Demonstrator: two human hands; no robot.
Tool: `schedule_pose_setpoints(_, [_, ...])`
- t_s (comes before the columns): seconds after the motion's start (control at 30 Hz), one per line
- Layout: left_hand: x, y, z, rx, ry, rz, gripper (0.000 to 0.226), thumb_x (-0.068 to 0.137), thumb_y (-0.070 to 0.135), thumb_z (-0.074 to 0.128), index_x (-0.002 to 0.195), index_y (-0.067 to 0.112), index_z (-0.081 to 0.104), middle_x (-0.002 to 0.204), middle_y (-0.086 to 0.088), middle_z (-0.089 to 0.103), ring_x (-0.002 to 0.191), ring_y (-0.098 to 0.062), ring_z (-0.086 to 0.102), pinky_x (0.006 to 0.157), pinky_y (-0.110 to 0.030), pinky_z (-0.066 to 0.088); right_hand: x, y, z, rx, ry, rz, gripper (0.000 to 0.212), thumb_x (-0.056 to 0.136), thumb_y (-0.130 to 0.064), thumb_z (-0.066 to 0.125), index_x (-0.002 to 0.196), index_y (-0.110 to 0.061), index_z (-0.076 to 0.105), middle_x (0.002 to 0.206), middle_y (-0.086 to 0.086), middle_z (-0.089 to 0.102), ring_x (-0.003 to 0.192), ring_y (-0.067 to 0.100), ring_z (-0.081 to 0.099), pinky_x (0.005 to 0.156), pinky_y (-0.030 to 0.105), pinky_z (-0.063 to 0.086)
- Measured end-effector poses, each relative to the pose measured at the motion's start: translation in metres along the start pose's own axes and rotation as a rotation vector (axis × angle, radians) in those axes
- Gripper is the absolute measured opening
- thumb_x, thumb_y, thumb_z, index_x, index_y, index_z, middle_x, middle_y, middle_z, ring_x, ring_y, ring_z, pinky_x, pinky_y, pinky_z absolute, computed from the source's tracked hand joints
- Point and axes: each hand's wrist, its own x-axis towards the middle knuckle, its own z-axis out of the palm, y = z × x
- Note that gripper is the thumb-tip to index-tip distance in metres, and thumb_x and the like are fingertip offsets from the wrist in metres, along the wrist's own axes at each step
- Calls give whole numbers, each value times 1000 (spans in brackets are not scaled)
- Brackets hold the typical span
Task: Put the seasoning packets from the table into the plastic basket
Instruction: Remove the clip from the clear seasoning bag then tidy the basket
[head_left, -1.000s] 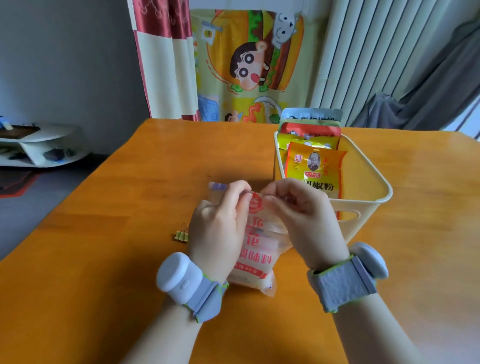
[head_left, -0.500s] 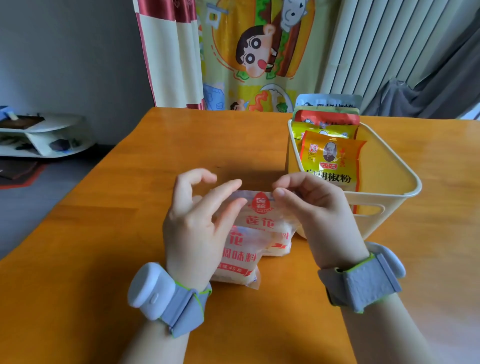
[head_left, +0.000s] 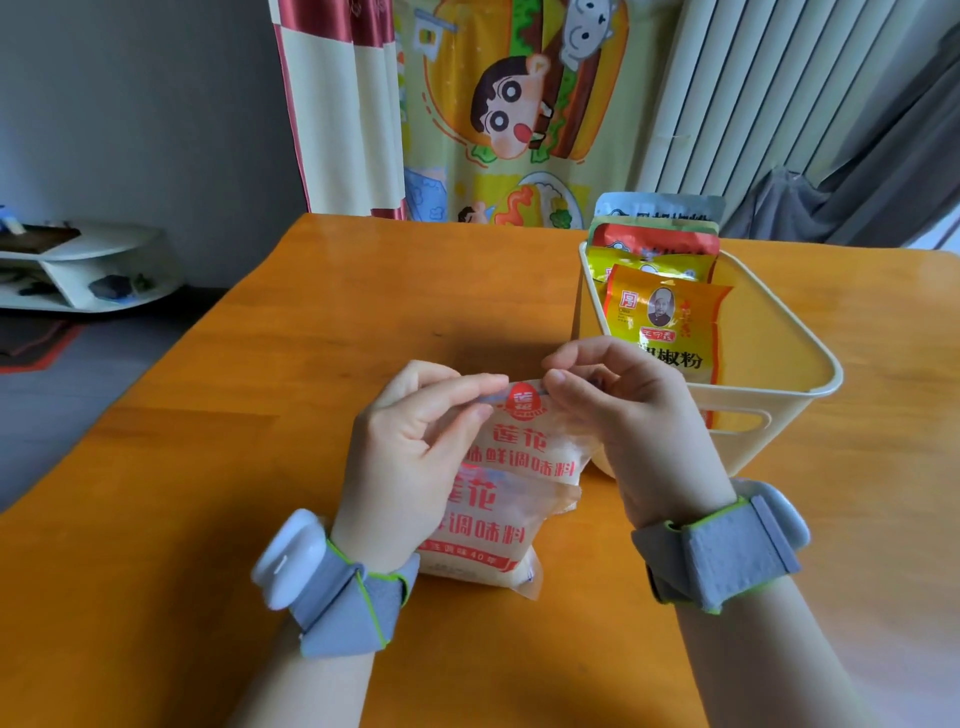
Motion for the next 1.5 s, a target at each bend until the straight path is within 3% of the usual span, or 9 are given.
schedule_pose_setpoints(0.17, [-1,2,1,9,23,32,21,82,14,58,98,26,65,87,16,55,78,7,57,66,-2,43,1,-10,-9,-342,-69,-165,24,77,-7,69,68,-29,65,75,-8,67,76,13,65,71,32,56])
schedule_pose_setpoints(0.27, [-1,1,1,29,41,40,20,82,15,58,98,25,65,85,18,53,76,9,56,64,-1,42,1,-10,-8,-578,-109,-270,19,77,-12,70,77,-32,67,81,-22,63,84,-1,62,73,15,52])
schedule_pose_setpoints(0.37, [0,-1,0,22,37,22,19,82,16,57,98,25,65,86,20,54,77,7,57,65,-2,43,5,-8,-6,-722,-99,-344,11,77,-21,66,86,-23,73,78,-21,58,77,-13,56,74,11,47])
schedule_pose_setpoints(0.67, [4,-5,-1,47,32,9,15,84,18,55,93,26,63,93,21,56,88,-4,62,74,-6,47,14,-5,-1,-839,-113,-364,26,80,-25,51,86,-13,73,79,-6,59,74,11,57,64,13,43])
schedule_pose_setpoints(0.83, [5,-8,-2,48,29,-13,14,84,19,54,88,28,64,94,19,56,91,0,59,75,-6,46,15,1,1,-754,-169,-313,14,86,-17,55,85,-13,68,84,1,60,76,11,55,67,13,39])
schedule_pose_setpoints(0.97, [5,-7,-8,72,-3,-28,16,84,19,55,86,32,64,92,22,59,90,9,58,74,-3,44,10,3,2,-606,-221,-229,14,88,-15,56,77,-22,57,71,-16,58,68,-2,54,62,6,41])
schedule_pose_setpoints(1.13, [7,-2,-14,-3,-122,-50,28,86,10,59,87,38,59,92,14,63,88,7,62,70,-3,47,15,1,5,-416,-187,-142,19,84,-8,60,82,-26,56,67,0,54,67,25,56,61,29,45])
schedule_pose_setpoints(1.3, [6,-7,-14,69,-113,37,13,84,25,54,92,32,63,94,15,59,89,-2,61,77,-12,51,14,-3,8,-132,-139,64,21,81,0,62,68,-15,54,66,10,56,70,26,54,64,34,45])
schedule_pose_setpoints(1.5, [6,-9,-10,223,-81,121,22,83,9,60,102,16,69,85,10,52,73,17,51,64,3,37,15,-2,12,-150,-61,125,25,79,-3,65,64,-14,50,63,5,55,65,22,57,56,26,46])
